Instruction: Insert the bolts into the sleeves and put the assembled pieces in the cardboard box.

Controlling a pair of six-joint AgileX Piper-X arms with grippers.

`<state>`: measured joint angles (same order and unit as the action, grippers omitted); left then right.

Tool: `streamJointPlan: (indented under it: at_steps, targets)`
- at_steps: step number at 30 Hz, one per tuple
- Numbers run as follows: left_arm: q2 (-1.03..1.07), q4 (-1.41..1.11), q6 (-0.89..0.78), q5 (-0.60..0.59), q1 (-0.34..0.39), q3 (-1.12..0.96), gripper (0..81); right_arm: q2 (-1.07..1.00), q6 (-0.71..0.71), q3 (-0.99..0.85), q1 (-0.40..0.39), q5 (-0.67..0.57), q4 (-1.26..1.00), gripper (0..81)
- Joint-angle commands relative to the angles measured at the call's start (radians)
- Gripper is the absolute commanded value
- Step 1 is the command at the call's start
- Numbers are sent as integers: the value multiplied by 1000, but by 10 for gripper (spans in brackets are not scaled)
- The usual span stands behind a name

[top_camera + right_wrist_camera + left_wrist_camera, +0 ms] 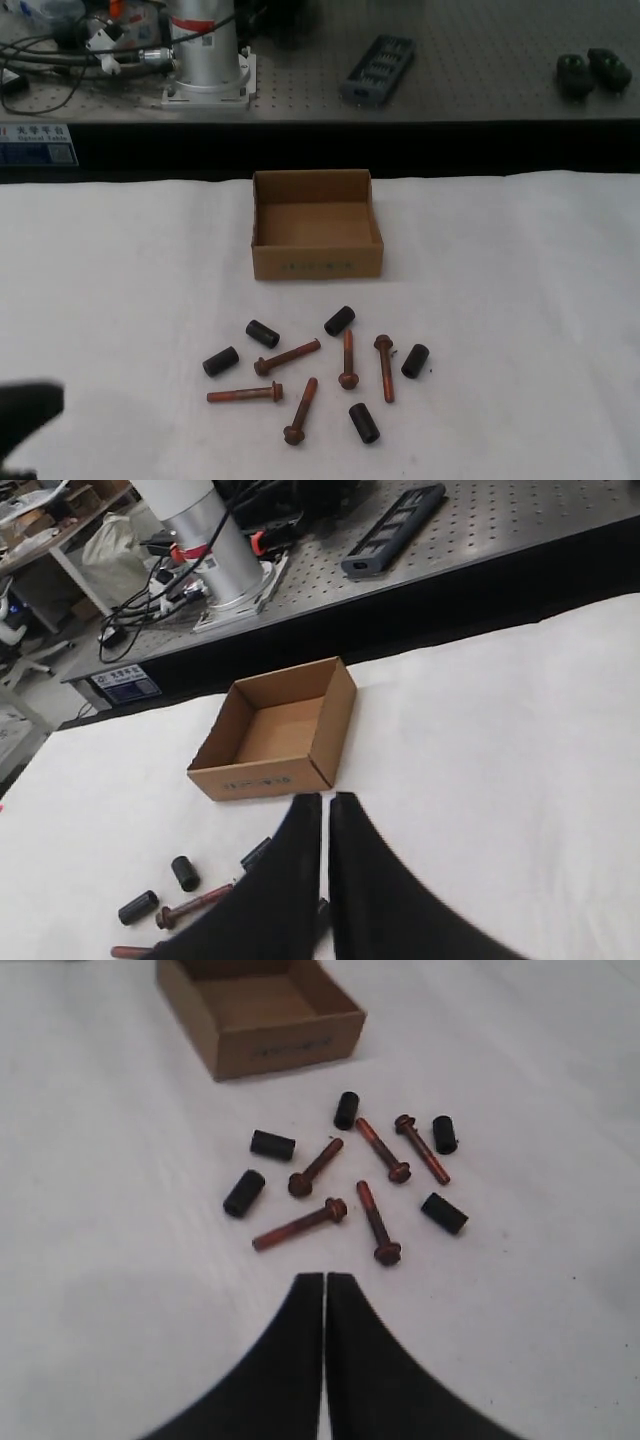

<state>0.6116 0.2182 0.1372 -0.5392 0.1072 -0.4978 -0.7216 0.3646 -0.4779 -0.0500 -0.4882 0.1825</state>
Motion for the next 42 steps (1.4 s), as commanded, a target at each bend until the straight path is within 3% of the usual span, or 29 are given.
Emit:
streamJointPlan:
  at_steps: [1, 12, 18, 20, 24, 26, 30, 32, 34, 38, 42]
  targets:
    - [95, -10, 96, -43, 6, -83, 6, -16, 2, -24, 1, -35, -3, 39]
    - [640, 159, 172, -133, 150, -618, 6, -110, -98, -83, 1, -41, -13, 39]
    - [872, 491, 557, 161, 263, -900, 6, -150, -142, -83, 1, -41, -9, 39]
    - [936, 516, 618, 210, 293, -941, 6, -168, -142, -83, 1, -41, -9, 39]
    - [1045, 510, 657, 170, 348, -974, 3, -217, -142, -83, 1, -36, -17, 39]
    - [1093, 498, 671, 204, 373, -974, 26, -245, -142, -83, 1, -37, -17, 39]
    - [1190, 507, 716, 248, 415, -974, 177, -277, -142, -81, 1, -37, -15, 39]
    - [1235, 509, 716, 318, 437, -974, 295, -279, -140, -81, 1, -37, -14, 39]
    - [1274, 515, 726, 392, 453, -974, 347, -279, -133, -81, 1, -37, -10, 39]
    - [1319, 525, 742, 498, 470, -974, 302, -279, -133, -81, 1, -37, -10, 39]
    - [1325, 545, 742, 509, 465, -974, 241, -279, -133, -81, 1, -37, -10, 39]
